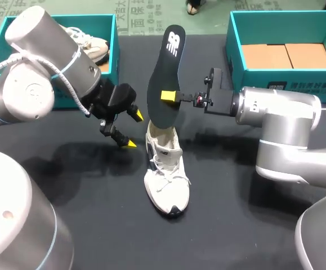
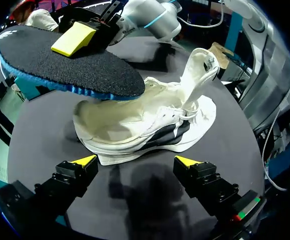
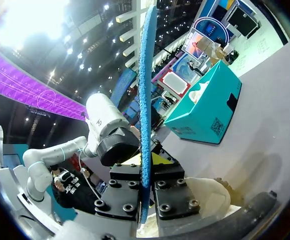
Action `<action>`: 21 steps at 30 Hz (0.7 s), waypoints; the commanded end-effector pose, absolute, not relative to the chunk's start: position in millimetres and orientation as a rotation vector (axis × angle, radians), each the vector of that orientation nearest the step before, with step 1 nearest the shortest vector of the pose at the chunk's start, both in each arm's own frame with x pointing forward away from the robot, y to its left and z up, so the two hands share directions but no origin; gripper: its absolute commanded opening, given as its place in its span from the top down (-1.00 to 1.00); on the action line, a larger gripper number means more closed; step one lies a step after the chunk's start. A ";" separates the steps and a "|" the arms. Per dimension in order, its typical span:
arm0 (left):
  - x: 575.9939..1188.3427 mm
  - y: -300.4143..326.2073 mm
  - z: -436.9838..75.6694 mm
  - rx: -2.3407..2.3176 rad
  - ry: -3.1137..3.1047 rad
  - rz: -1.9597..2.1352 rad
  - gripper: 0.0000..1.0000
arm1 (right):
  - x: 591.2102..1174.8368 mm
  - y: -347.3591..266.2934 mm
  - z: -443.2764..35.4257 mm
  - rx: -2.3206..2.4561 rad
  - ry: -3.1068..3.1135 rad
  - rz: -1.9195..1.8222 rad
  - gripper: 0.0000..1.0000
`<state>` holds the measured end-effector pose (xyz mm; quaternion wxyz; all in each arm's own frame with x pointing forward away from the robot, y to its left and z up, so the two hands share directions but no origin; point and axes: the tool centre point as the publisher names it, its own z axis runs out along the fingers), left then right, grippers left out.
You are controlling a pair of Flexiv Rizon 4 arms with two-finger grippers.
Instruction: Take the shoe out of the shoebox, open the shoe tongue, remove and reinsert the insole, then place the shoe into the shoebox
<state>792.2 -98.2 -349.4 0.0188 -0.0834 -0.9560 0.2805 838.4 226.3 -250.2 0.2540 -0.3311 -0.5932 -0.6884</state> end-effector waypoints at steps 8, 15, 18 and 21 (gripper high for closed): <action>788.4 -101.1 -349.4 -0.277 -2.967 0.868 -1.00 | 840.8 232.2 -254.1 -0.906 -1.629 -1.883 1.00; 788.4 -101.1 -349.4 -0.277 -2.967 0.868 -1.00 | 840.8 232.2 -254.1 -0.906 -1.629 -1.883 1.00; 788.4 -101.1 -349.4 -0.277 -2.967 0.868 -1.00 | 840.8 232.2 -254.1 -0.906 -1.629 -1.883 1.00; 789.5 -100.3 -348.9 -0.240 -2.966 0.878 -1.00 | 843.2 231.4 -255.1 -0.904 -1.627 -1.889 1.00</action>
